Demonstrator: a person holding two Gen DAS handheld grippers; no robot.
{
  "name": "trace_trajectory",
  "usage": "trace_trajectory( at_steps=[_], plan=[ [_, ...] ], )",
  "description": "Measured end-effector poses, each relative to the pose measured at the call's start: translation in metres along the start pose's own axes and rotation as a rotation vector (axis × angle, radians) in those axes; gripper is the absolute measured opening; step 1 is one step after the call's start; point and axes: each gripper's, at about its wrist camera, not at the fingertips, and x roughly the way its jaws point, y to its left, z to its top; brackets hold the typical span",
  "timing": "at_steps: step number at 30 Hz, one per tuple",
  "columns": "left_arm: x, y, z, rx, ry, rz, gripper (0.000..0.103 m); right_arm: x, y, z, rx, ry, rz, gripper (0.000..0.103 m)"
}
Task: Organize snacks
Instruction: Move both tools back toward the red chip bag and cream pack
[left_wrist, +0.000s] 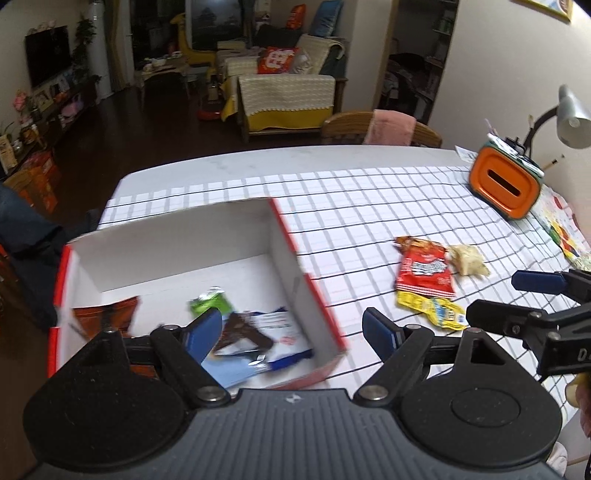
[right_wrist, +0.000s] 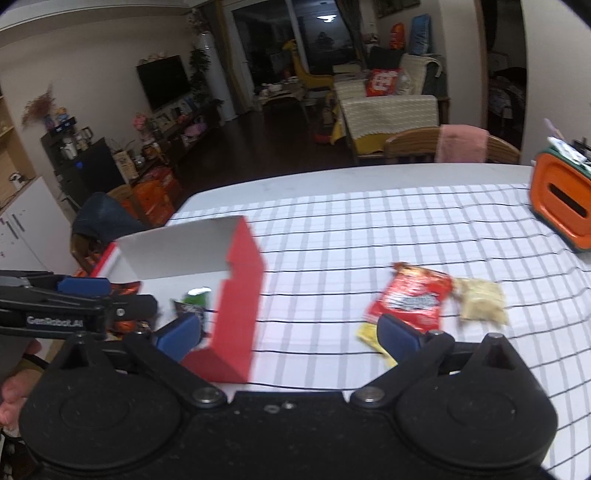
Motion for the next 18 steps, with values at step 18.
trace_trajectory(
  at_steps=[18],
  plan=[
    [0.083, -0.117, 0.029, 0.097, 0.105, -0.091, 0.083, 0.023, -0.152, 0.003, 0.088, 0.044, -0.16, 0.101]
  ],
)
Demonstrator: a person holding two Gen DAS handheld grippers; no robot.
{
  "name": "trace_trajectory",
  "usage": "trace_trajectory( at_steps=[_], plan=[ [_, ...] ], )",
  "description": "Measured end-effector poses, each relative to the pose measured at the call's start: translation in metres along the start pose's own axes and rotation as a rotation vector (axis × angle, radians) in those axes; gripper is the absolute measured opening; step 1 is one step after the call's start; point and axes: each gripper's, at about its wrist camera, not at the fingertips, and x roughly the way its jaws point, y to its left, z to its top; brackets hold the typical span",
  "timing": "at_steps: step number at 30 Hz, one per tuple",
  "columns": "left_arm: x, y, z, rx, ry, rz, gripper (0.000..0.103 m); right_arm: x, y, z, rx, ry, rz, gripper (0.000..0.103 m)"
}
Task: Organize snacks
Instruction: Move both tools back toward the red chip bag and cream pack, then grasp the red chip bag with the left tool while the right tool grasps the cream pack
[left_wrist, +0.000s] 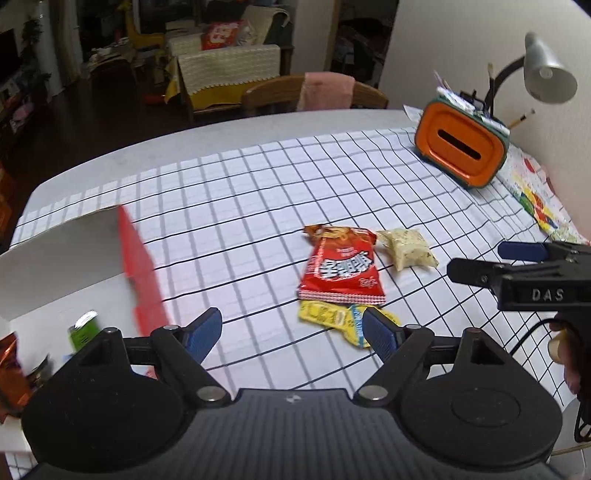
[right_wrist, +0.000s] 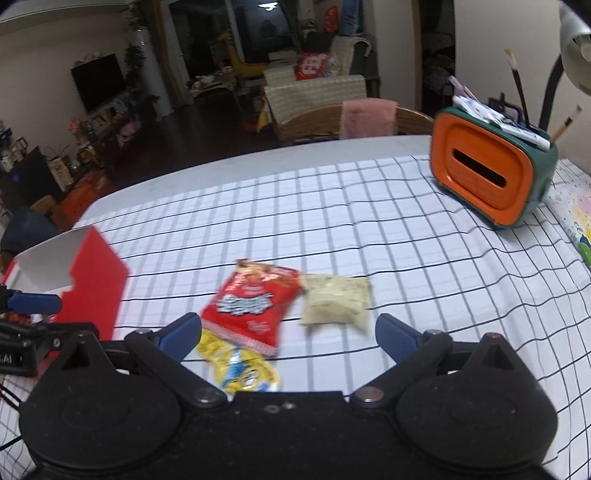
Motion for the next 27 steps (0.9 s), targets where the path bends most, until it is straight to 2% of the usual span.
trace_trajectory(
  at_steps=[9, 19, 27],
  plan=[
    [0.054, -0.038, 0.026, 0.07, 0.058, -0.012, 0.083, 0.048, -0.04, 0.012, 0.042, 0.062, -0.015, 0.098],
    [0.112, -0.057, 0.049, 0.126, 0.125, -0.007, 0.083, 0.104, -0.051, 0.027, 0.045, 0.152, -0.012, 0.091],
    [0.158, -0.062, 0.058, 0.128, 0.244, -0.033, 0.083, 0.126, -0.057, 0.033, 0.076, 0.204, 0.023, 0.086]
  ],
)
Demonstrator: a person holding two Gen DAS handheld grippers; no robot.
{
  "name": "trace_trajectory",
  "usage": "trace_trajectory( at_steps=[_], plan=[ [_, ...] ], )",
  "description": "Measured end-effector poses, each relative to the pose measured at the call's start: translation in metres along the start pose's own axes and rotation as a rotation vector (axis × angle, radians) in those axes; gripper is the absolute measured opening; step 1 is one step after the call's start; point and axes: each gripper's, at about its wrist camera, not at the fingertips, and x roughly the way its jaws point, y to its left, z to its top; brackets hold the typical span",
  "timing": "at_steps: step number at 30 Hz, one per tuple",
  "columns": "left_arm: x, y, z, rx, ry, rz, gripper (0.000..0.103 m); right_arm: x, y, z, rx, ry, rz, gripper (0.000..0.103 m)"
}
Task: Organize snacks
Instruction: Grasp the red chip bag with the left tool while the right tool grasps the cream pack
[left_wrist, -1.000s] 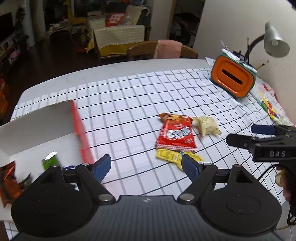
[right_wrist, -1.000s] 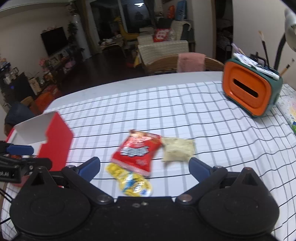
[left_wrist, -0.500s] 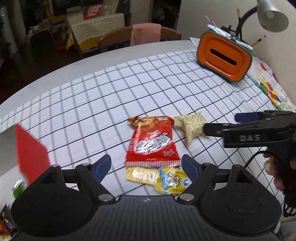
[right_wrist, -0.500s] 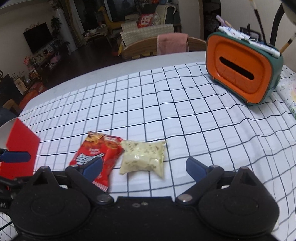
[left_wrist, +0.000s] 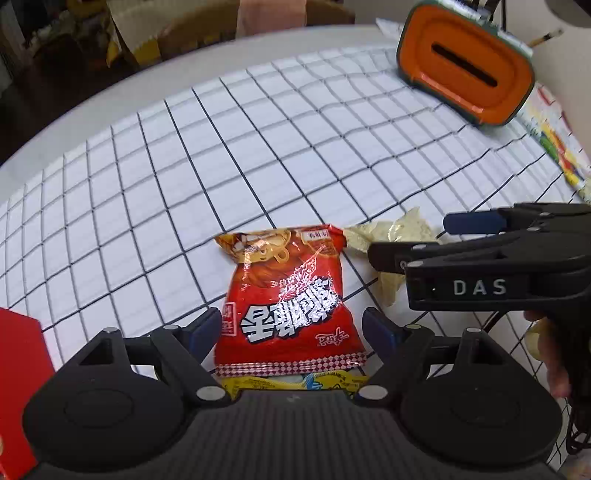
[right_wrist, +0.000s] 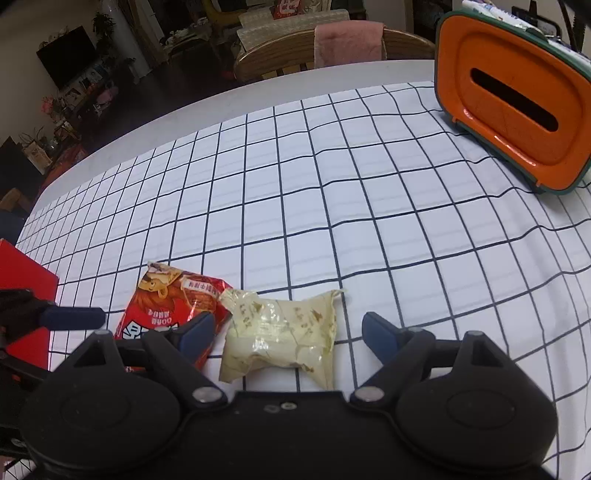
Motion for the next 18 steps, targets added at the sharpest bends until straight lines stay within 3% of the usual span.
trace_trajectory(
  at_steps=[8, 18],
  plan=[
    [0.021, 0.002, 0.012, -0.024, 0.019, 0.025, 0.084, 0.015, 0.002, 0.004, 0.012, 0.037, -0.002, 0.081],
    [0.036, 0.005, 0.017, -0.054, 0.039, 0.01, 0.084, 0.019, 0.003, 0.005, 0.016, 0.039, -0.005, 0.065]
  ],
)
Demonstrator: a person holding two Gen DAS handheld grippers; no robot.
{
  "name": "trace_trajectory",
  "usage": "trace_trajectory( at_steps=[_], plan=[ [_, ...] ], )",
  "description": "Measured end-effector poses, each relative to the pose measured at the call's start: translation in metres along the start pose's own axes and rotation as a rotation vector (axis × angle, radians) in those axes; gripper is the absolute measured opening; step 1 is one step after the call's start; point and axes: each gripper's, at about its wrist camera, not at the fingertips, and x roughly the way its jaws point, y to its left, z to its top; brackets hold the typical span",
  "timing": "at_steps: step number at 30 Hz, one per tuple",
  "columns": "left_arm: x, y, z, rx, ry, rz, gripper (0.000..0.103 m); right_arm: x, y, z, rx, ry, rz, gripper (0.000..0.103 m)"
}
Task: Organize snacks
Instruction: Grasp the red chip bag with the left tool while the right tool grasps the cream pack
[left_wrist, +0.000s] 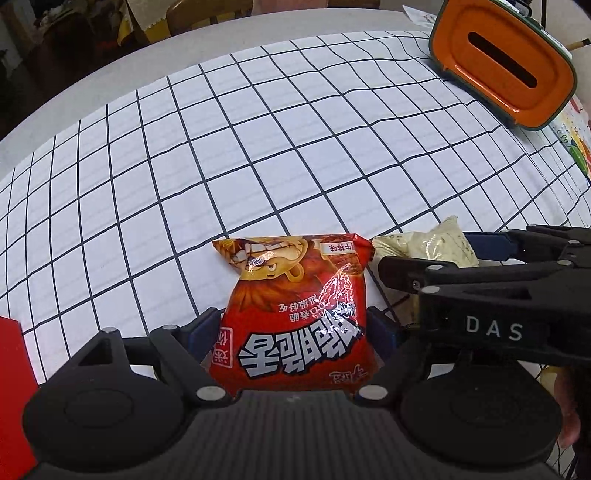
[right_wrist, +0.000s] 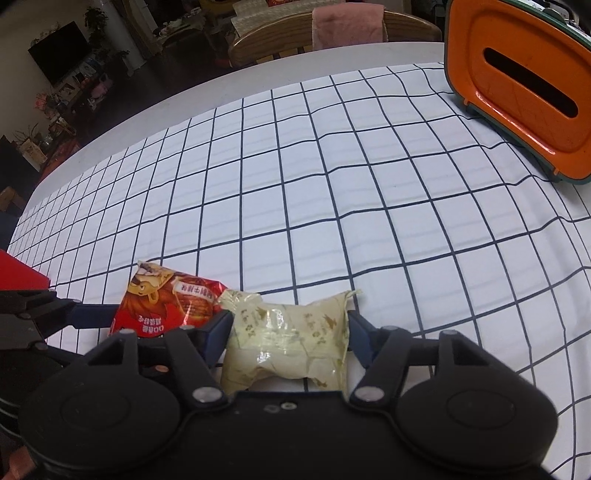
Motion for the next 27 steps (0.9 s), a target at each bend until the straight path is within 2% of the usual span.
trace_trajectory(
  at_steps=[2, 4, 8, 16, 27],
  plan=[
    [-0.002, 0.002, -0.001, -0.003, -0.003, -0.006, 0.083, -0.001, -0.001, -0.001, 0.001, -0.004, 0.001, 0.063],
    [-0.002, 0.003, -0.002, -0.004, -0.005, -0.016, 0.077, -0.003, -0.002, -0.002, 0.004, -0.01, 0.0, 0.061],
    [-0.007, 0.002, -0.005, 0.006, -0.017, -0.012, 0.072, -0.007, -0.008, -0.006, 0.011, -0.017, -0.002, 0.06],
    [-0.019, 0.006, -0.011, -0.033, -0.033, -0.015, 0.072, -0.026, -0.018, -0.014, 0.034, -0.035, 0.005, 0.06],
    [-0.07, 0.025, -0.029, -0.086, -0.086, -0.029, 0.072, -0.069, -0.009, -0.024, 0.023, -0.079, 0.021, 0.06]
  ],
)
